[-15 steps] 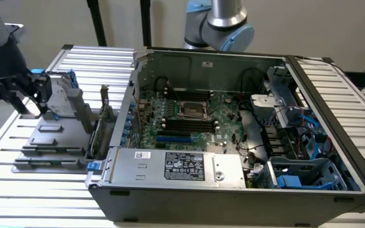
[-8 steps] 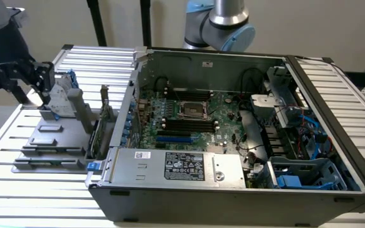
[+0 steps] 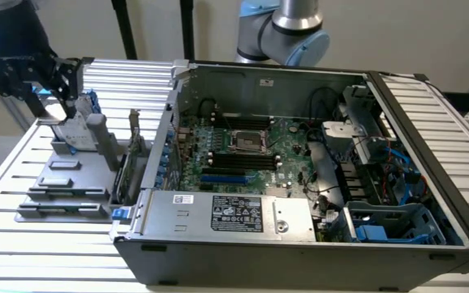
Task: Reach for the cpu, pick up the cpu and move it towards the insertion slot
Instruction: 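Pick up the cpu and move it towards the insertion slot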
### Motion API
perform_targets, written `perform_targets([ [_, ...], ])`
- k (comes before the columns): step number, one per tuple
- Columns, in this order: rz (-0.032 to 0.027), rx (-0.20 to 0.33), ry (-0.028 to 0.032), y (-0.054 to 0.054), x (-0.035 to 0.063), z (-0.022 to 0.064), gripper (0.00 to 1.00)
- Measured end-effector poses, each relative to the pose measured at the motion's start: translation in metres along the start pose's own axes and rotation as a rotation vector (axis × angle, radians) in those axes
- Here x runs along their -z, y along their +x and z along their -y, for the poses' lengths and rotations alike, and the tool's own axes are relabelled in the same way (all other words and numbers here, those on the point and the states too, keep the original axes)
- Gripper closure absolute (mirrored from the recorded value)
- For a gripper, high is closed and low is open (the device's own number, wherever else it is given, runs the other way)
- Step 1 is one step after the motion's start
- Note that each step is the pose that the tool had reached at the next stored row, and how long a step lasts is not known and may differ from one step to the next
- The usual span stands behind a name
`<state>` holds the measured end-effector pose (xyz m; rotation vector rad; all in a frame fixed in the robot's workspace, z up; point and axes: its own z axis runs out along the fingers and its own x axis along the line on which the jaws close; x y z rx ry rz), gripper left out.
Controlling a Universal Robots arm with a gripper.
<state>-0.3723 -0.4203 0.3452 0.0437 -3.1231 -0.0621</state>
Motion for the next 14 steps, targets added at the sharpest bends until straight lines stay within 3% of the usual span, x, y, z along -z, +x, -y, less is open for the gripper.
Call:
perform_targets([
  [5,-0.0017,0.0,-0.0051,-0.023,0.0232,-0.0002,0.45],
  [14,-0.0099,0.001,-0.0101,-0.063,0.0628,-0.0007,0.45],
])
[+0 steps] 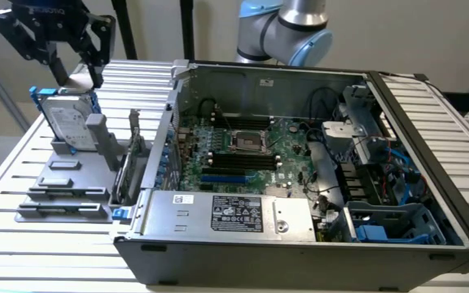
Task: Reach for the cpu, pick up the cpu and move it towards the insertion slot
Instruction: 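Pick up the cpu and move it towards the insertion slot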
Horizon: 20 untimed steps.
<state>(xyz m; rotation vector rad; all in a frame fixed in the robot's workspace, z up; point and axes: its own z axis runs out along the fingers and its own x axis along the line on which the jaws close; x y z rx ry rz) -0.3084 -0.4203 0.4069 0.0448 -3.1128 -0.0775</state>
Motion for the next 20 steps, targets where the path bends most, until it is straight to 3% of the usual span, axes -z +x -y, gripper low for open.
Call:
perform_targets([
  [9,-0.0063,0.0,-0.0002,-0.04,0.0177,0.0003,0.45],
  [20,-0.0078,0.0,-0.0026,-0.09,0.0225,0.0016,0.45],
])
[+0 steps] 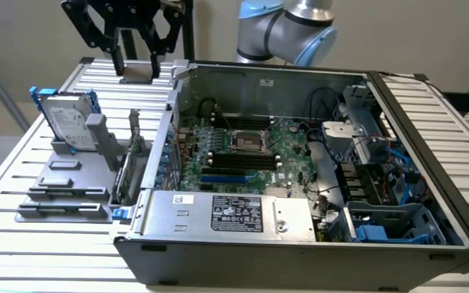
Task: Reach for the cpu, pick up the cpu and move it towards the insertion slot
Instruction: 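Pick up the cpu and move it towards the insertion slot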
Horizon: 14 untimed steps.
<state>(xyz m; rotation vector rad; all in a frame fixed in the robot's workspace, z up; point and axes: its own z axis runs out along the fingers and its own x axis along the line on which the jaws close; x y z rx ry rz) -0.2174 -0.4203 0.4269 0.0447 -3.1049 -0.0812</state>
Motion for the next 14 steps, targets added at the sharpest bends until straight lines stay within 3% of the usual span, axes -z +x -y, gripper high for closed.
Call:
perform_targets([
  [14,-0.0007,0.0,-0.0015,-0.064,0.0012,-0.0008,0.45],
])
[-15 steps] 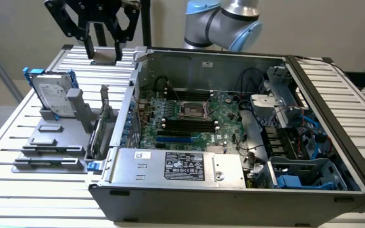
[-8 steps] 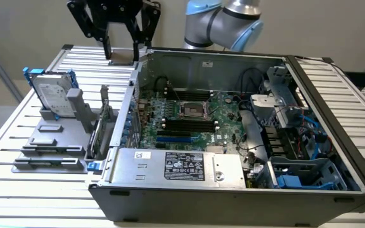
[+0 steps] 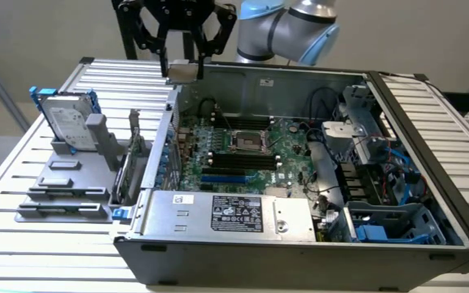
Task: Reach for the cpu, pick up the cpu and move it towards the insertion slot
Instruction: 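Pick up the cpu and move it towards the insertion slot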
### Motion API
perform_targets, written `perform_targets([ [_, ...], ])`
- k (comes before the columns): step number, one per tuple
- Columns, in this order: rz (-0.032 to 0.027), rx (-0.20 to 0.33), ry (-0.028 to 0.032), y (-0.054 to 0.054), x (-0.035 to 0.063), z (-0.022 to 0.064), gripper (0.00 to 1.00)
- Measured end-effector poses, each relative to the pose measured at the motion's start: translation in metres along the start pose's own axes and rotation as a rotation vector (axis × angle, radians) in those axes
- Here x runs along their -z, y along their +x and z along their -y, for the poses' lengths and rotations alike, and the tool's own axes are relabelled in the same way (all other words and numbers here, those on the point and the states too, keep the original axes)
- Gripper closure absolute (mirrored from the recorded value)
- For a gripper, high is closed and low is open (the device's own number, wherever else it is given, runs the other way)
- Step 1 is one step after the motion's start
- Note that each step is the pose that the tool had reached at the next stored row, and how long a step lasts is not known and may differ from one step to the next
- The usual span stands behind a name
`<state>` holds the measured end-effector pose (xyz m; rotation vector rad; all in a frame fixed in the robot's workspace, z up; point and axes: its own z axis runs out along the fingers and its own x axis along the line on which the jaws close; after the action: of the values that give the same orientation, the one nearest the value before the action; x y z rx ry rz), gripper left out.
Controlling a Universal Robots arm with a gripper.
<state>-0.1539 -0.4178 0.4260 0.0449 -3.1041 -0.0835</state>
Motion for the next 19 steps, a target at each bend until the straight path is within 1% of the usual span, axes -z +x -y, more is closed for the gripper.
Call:
perform_targets([
  [5,0.0,0.0,-0.0002,-0.023,-0.0015,-0.0021,0.45],
  [9,0.0,0.0,-0.0002,-0.041,-0.0048,-0.0081,0.45],
  [14,-0.0001,0.0,-0.0002,-0.061,-0.0101,-0.0195,0.45],
  [19,0.0,0.0,-0.0002,-0.078,-0.0167,-0.0349,0.45],
])
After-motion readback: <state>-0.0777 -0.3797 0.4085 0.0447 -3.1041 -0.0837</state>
